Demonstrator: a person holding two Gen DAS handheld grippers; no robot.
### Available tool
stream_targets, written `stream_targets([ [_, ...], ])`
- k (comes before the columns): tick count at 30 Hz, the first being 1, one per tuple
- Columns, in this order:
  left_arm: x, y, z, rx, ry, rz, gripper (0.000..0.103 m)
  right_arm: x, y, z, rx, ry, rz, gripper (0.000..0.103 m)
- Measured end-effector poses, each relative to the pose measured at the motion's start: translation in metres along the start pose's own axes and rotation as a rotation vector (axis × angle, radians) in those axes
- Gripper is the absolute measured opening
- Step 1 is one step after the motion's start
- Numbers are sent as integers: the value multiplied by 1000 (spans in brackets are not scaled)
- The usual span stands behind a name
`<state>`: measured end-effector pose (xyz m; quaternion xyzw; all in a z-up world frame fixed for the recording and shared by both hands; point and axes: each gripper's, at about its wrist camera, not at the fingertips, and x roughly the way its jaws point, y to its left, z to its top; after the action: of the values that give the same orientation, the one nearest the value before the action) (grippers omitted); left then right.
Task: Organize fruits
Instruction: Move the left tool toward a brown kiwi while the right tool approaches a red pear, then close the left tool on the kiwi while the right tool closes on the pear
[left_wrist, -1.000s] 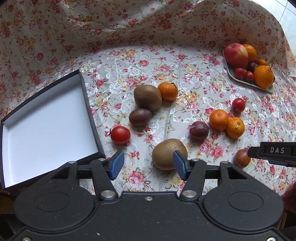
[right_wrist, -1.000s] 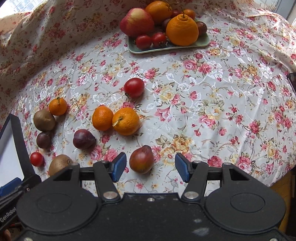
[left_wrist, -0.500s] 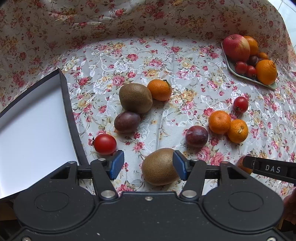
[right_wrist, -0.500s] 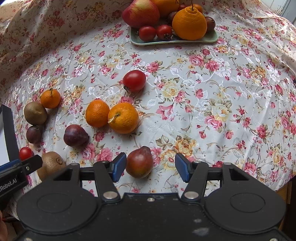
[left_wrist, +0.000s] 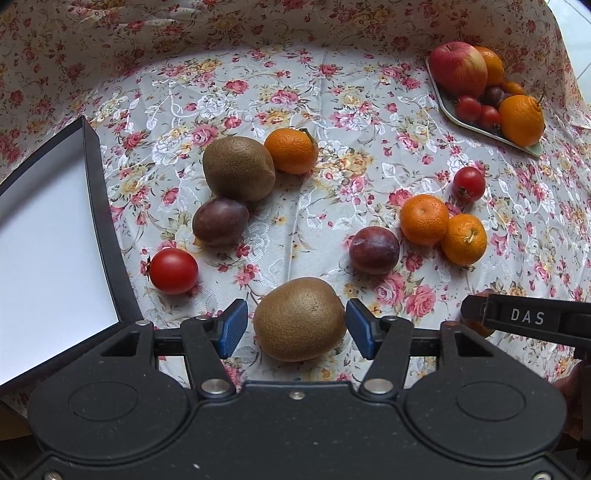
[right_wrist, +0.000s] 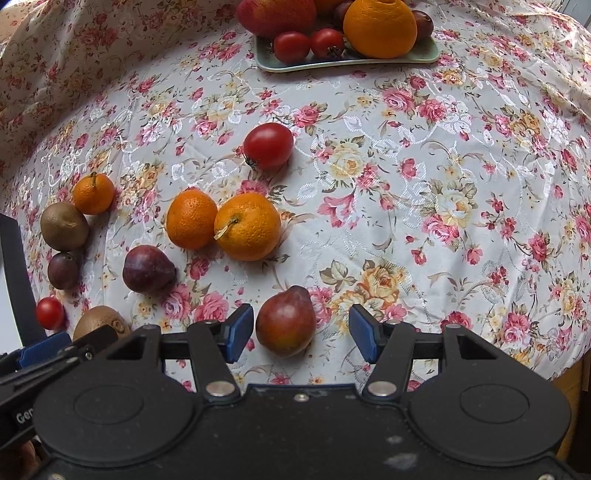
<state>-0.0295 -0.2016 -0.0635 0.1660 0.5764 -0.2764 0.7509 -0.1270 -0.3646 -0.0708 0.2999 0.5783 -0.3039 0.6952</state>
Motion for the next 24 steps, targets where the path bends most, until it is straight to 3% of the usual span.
stream_targets([
  [16, 21, 1, -1, -36, 47, 1, 65, 11, 14, -3, -59, 0, -55, 58],
  [19, 26, 1, -2, -45, 65, 2, 65, 10, 15, -3, -80, 1, -57, 53],
  [21, 27, 1, -3, -54, 68, -2, 64, 7, 13, -3, -88, -38, -26, 40],
  [24, 26, 1, -4, -63, 61, -7, 63, 5, 12, -2, -109, -45, -10, 39],
])
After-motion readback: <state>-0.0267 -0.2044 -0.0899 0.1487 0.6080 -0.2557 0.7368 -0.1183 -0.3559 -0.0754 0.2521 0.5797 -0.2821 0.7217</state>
